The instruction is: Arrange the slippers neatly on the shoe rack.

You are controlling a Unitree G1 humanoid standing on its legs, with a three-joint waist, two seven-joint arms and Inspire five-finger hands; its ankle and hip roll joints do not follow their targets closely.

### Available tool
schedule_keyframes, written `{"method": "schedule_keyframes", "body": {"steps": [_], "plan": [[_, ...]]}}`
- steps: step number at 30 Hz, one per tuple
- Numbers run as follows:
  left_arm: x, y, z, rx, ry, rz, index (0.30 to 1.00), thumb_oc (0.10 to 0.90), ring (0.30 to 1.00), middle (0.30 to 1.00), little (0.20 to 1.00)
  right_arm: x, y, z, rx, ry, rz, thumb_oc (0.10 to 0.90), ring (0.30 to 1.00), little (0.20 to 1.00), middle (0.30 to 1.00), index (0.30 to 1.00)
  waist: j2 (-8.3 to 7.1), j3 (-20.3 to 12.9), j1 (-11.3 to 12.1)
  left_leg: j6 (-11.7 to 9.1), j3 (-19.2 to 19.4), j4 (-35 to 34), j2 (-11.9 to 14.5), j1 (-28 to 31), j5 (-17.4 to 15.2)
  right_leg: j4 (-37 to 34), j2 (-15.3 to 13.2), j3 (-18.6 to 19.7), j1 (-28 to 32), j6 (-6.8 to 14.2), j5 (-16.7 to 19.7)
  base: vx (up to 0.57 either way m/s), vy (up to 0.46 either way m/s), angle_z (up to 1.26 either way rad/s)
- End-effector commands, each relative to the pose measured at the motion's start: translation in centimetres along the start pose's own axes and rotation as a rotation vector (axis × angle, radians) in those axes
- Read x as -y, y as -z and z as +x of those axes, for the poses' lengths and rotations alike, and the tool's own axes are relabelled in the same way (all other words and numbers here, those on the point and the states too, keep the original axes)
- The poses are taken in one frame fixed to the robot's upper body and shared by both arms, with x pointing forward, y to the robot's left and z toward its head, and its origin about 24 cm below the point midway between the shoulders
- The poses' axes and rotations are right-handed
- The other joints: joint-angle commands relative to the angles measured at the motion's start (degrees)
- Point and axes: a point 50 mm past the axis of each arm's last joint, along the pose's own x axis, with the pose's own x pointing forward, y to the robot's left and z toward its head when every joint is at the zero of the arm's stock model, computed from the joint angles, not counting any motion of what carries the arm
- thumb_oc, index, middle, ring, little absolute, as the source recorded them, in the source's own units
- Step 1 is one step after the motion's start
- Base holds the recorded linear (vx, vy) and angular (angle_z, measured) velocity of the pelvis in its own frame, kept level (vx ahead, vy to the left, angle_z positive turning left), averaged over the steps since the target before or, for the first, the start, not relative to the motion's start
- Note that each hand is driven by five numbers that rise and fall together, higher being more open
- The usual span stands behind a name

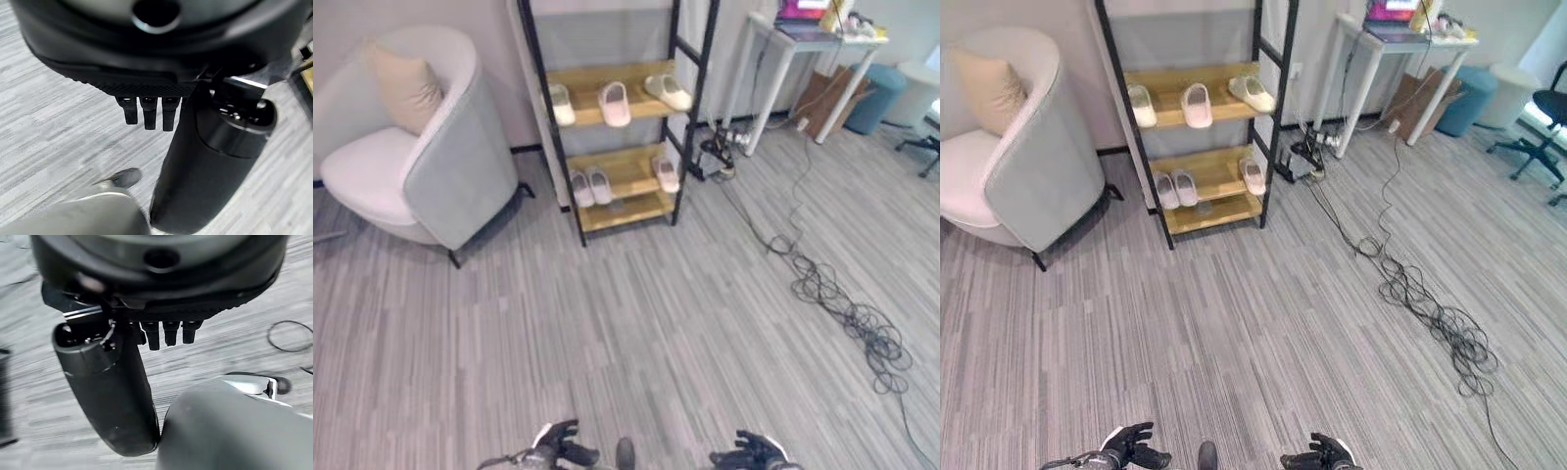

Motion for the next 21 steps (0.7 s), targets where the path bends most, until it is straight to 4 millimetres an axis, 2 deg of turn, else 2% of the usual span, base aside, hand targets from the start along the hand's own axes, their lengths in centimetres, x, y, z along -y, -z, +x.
{"method": "schedule_keyframes", "body": {"steps": [1, 2, 3, 4, 6, 10, 11, 12, 13, 14, 15, 16, 17, 19, 20, 21], "plan": [[0.8, 0.4, -0.1, 0.002, 0.014, -0.048, 0.900, 0.800, 0.900, 0.900, 0.900, 2.0, -0.1, -0.2, 0.022, 0.053, -0.018, 0.800, 0.900, 0.900, 0.900, 0.900, 1.43, -1.80, -0.69, -3.81, -6.59, 7.14, 2.44, -0.72, -6.40, -11.83, 2.17, -3.54, -0.62, -0.54, 12.06, 0.38, -0.090, 0.08], [1.0, 0.5, -0.2, -0.001, 0.024, -0.044, 0.900, 0.800, 0.900, 0.900, 0.900, 2.1, -0.1, -0.2, 0.023, 0.052, -0.019, 0.800, 0.900, 0.900, 0.900, 0.900, 1.31, -2.04, -1.64, -4.04, -7.53, 6.30, 2.41, 1.28, -7.61, -16.93, 2.69, -4.06, -2.90, -0.69, 11.39, 0.24, -0.069, 0.12], [1.0, 0.5, -0.2, -0.001, 0.024, -0.045, 0.900, 0.800, 0.900, 0.900, 0.900, 2.1, -0.1, -0.2, 0.022, 0.052, -0.019, 0.800, 0.900, 0.900, 0.900, 0.900, 1.41, -1.79, -1.75, -4.05, -7.66, 6.29, 2.50, 1.66, -7.83, -16.85, 2.75, -4.20, -2.52, -0.72, 11.14, 0.50, -0.151, 0.16], [1.2, 0.6, -0.2, -0.004, 0.028, -0.041, 0.900, 0.800, 0.900, 0.900, 0.900, 2.2, -0.4, -0.2, 0.027, 0.051, -0.026, 0.800, 0.900, 0.900, 0.900, 0.900, 0.97, -1.84, -2.96, -4.31, -9.29, 5.54, 2.11, 4.32, -9.34, -22.83, 3.45, -3.64, -5.64, -0.38, 12.81, 0.43, -0.139, 0.13], [1.4, 0.5, -0.2, 0.001, 0.030, -0.038, 0.900, 0.800, 0.900, 0.900, 0.900, 2.1, -0.2, -0.2, 0.019, 0.048, -0.034, 0.800, 0.900, 0.900, 0.900, 0.900, 0.79, -1.70, -4.31, -4.87, -11.13, 5.08, 2.31, 7.26, -10.67, -28.28, 4.24, -2.87, -7.34, 0.01, 14.74, 0.50, -0.169, 0.21], [1.7, 0.7, -0.2, -0.005, 0.043, -0.025, 0.900, 0.800, 0.900, 0.900, 0.900, 2.2, 0.8, -0.4, -0.008, 0.046, -0.043, 0.800, 0.900, 0.900, 0.900, 0.900, 1.10, -2.48, -4.75, -6.23, -12.24, 5.72, 3.68, 9.67, -11.68, -31.33, 4.43, -3.07, -5.39, -0.40, 15.83, 0.28, -0.157, 0.38], [1.8, 0.9, -0.2, -0.013, 0.046, -0.020, 0.900, 0.800, 0.900, 0.900, 0.900, 2.2, 1.1, -0.5, -0.019, 0.043, -0.047, 0.800, 0.900, 0.900, 0.900, 0.900, 1.32, -2.99, -4.84, -6.81, -12.54, 6.85, 4.24, 9.51, -10.75, -30.99, 4.97, -2.76, -4.83, -1.18, 15.81, 0.22, -0.166, 0.45], [2.0, 1.0, -0.3, -0.020, 0.051, -0.032, 0.900, 0.800, 0.900, 0.900, 0.900, 2.1, 1.5, -0.6, -0.029, 0.042, -0.046, 0.800, 0.900, 0.900, 0.900, 0.900, 1.52, -3.61, -5.08, -9.10, -12.52, 9.35, 5.14, 8.39, -6.52, -30.83, 5.43, -3.13, -3.97, -2.23, 15.70, 0.34, -0.228, 0.54], [2.1, 1.1, -0.3, -0.023, 0.052, -0.037, 0.900, 0.800, 0.900, 0.900, 0.900, 2.1, 1.7, -0.6, -0.040, 0.041, -0.052, 0.800, 0.900, 0.900, 0.900, 0.900, 2.25, -3.66, -4.73, -10.45, -12.16, 12.32, 6.23, 7.82, -4.15, -31.31, 6.52, -3.47, -2.08, -2.92, 14.49, 0.30, -0.213, 0.39], [2.1, 0.9, -0.2, -0.017, 0.050, -0.031, 0.900, 0.800, 0.900, 0.900, 0.900, 2.1, 1.7, -0.6, -0.036, 0.042, -0.051, 0.800, 0.900, 0.900, 0.900, 0.900, 2.06, -3.18, -4.72, -11.87, -11.26, 16.85, 6.82, 5.29, -0.44, -31.53, 6.36, -3.54, -0.82, -3.45, 13.97, 0.17, -0.108, 0.25], [2.0, 0.9, -0.2, -0.016, 0.050, -0.031, 0.900, 0.800, 0.900, 0.900, 0.900, 2.1, 1.7, -0.6, -0.036, 0.042, -0.051, 0.800, 0.900, 0.900, 0.900, 0.900, 2.08, -3.19, -4.79, -11.90, -11.35, 17.12, 6.82, 5.11, -0.56, -31.52, 6.36, -3.61, -0.85, -3.47, 13.96, 0.16, -0.182, 0.04], [2.1, 0.0, -0.1, 0.015, 0.057, -0.030, 0.900, 0.800, 0.900, 0.900, 0.900, 2.2, 1.4, -0.6, -0.026, 0.045, -0.043, 0.800, 0.900, 0.900, 0.900, 0.900, 0.49, -1.89, -4.15, -11.83, -7.98, 25.97, 8.37, -0.11, 2.74, -31.89, 5.85, -3.19, 1.87, -5.10, 12.61, 0.10, -0.134, -0.08], [2.1, 0.0, -0.1, 0.015, 0.057, -0.030, 0.900, 0.800, 0.900, 0.900, 0.900, 2.2, 1.4, -0.6, -0.025, 0.045, -0.043, 0.800, 0.900, 0.900, 0.900, 0.900, 0.54, -1.83, -4.10, -11.83, -7.96, 26.30, 8.44, -0.22, 2.54, -31.85, 5.93, -3.17, 1.87, -5.10, 12.58, 0.20, -0.212, -0.05], [2.0, -0.6, 0.0, 0.035, 0.057, -0.026, 0.900, 0.800, 0.900, 0.900, 0.900, 2.3, 1.5, -0.6, -0.033, 0.050, -0.046, 0.800, 0.900, 0.900, 0.900, 0.900, -0.48, -0.97, -3.28, -11.09, -6.59, 30.07, 9.02, -3.01, 3.08, -32.20, 6.10, -2.22, 4.06, -6.09, 11.42, 0.28, -0.168, -0.17], [2.0, -1.0, 0.1, 0.049, 0.059, -0.028, 0.900, 0.800, 0.900, 0.900, 0.900, 2.5, 1.8, -0.7, -0.046, 0.054, -0.043, 0.800, 0.900, 0.900, 0.900, 0.900, -1.20, -0.81, -2.18, -10.06, -6.12, 28.24, 7.13, -6.93, 0.67, -32.89, 5.96, -1.47, 6.20, -6.13, 10.36, 0.31, -0.127, -0.14], [2.0, -1.0, 0.1, 0.049, 0.059, -0.027, 0.900, 0.800, 0.900, 0.900, 0.900, 2.5, 1.8, -0.7, -0.047, 0.054, -0.043, 0.800, 0.900, 0.900, 0.900, 0.900, -1.04, -0.65, -2.15, -10.00, -6.15, 28.72, 7.24, -6.84, 0.16, -32.88, 6.08, -1.50, 6.50, -6.09, 10.13, 0.45, -0.110, 0.09]]}}
